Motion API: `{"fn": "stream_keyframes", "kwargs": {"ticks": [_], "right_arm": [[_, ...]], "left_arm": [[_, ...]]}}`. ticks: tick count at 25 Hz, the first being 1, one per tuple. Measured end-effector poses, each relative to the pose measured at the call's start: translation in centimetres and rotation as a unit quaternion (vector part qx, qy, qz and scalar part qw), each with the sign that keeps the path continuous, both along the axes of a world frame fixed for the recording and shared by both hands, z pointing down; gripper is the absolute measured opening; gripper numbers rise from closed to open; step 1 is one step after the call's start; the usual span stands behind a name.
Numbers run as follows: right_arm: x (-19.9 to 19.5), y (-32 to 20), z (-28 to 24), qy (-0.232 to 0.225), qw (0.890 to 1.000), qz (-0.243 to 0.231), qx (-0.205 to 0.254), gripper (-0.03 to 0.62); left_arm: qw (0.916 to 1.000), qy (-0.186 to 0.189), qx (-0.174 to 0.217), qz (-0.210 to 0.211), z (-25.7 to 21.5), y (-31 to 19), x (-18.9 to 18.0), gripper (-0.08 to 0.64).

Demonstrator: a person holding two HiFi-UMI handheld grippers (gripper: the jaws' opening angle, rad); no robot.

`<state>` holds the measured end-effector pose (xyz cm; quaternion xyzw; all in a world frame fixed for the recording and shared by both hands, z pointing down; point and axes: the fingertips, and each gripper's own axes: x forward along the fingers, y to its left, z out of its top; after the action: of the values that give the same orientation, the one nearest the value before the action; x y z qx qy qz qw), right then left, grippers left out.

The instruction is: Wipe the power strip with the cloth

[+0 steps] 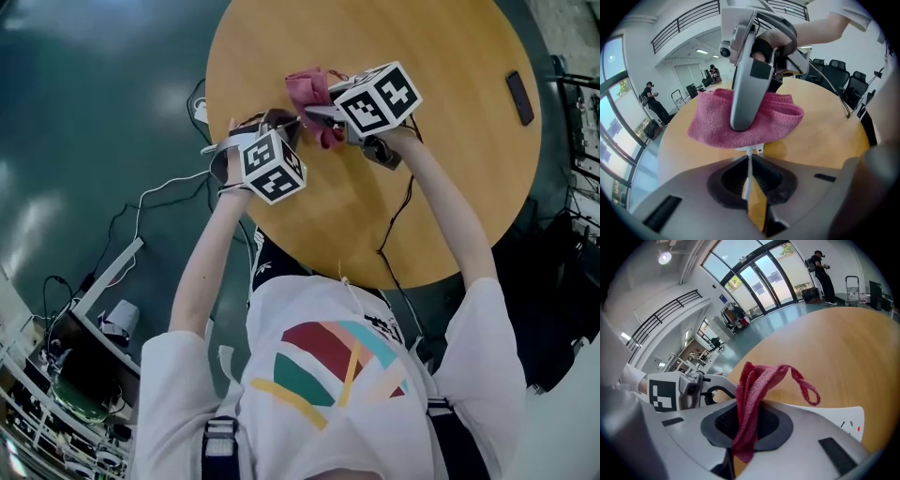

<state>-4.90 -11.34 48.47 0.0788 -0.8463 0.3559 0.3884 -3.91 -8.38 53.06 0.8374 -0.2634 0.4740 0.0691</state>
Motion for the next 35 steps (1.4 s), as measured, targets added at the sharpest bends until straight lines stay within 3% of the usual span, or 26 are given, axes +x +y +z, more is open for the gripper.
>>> {"fn": "stream_keyframes", "kwargs": {"ticks": [8,16,21,35], "right_arm": [[1.2,-1.6,0.9,0.048,0.997,-0.036,0.058,0.04],[5.0,-4.6,1.2,0.062,0.995,-0.014,0.081,0.04],[8.1,-6.7,1.2,0.09,0.989,-0.007,0.114,0.04],[12.6,-10.1,1.1,0.106,0.985,0.016,0.135,0.04]], "left_arm": [[0.9987,-0.04,-0.028,-0.014,0.3,-0.4,0.4,0.074],[0.9956,-0.063,-0.067,-0.019,0.7,-0.6,0.4,0.074],[0.9955,-0.062,-0.069,-0.021,0.7,-0.5,0.4,0.074],[0.9949,-0.065,-0.074,-0.021,0.7,-0.5,0.5,0.074]]}}
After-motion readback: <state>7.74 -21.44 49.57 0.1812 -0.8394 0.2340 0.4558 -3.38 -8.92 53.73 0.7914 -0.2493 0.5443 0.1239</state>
